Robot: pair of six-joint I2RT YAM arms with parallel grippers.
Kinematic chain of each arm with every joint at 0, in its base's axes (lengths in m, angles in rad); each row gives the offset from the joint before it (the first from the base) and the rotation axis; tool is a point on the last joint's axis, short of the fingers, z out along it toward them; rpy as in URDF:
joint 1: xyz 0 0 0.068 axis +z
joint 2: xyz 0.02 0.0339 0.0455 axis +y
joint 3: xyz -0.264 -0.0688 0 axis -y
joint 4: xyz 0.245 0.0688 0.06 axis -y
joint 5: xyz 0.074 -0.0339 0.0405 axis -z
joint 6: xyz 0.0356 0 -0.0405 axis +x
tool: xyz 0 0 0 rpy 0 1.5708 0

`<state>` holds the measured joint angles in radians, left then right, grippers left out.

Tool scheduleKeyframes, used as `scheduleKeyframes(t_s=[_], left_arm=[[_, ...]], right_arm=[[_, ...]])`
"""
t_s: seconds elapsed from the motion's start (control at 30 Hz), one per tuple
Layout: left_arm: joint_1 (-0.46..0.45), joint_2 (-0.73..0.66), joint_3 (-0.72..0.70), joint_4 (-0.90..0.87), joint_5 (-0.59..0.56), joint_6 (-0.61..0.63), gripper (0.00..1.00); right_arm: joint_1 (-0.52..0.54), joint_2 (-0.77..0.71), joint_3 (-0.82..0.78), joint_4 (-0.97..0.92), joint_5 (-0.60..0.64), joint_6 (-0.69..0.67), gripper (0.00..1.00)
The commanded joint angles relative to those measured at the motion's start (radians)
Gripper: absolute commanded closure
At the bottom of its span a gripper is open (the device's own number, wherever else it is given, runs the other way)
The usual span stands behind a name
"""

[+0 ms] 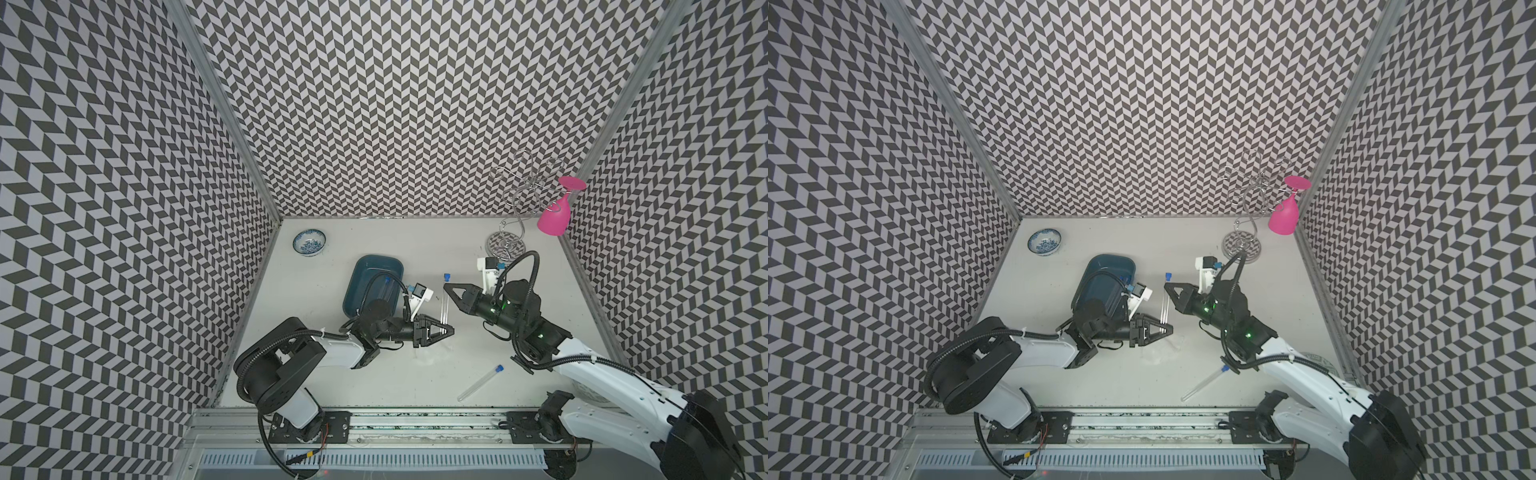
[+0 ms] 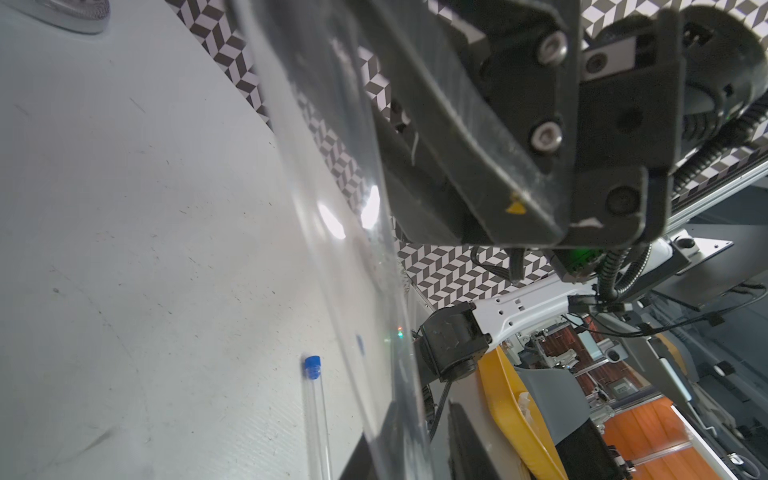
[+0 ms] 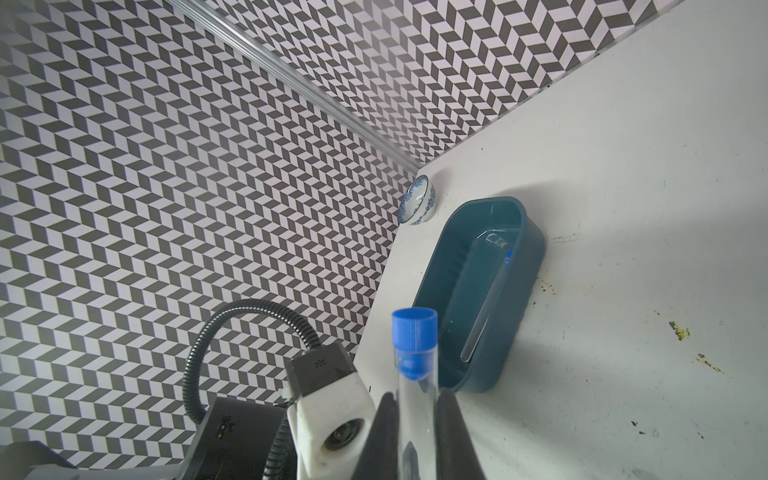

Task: Wipe the exteriors of test tubes
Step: Pick up the test tube at the center of the board.

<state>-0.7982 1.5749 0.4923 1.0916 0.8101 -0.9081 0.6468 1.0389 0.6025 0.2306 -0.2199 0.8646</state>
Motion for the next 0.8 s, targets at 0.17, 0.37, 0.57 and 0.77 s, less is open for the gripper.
scheduleKeyframes(t_s=[0.17,0.37,0.57,0.77], left_arm=[[-0.003,-0.012,0.008,0.007,-0.007,0.013,0.88],[-0.002,-0.044,0.004,-0.068,-0.049,0.054,0.90],[0.035,-0.129,-0.025,-0.168,-0.091,0.103,0.91],[0.099,-0.286,-0.079,-0.381,-0.137,0.208,0.91]], right_arm=[[0.017,-0.020,0.005,0.055,0.011,-0.002,0.89],[0.031,-0.028,-0.001,0.044,0.013,-0.018,0.81],[0.033,-0.074,0.044,-0.119,0.108,-0.091,0.39],[0.031,-0.155,-0.012,-0.298,0.235,-0.145,0.43]])
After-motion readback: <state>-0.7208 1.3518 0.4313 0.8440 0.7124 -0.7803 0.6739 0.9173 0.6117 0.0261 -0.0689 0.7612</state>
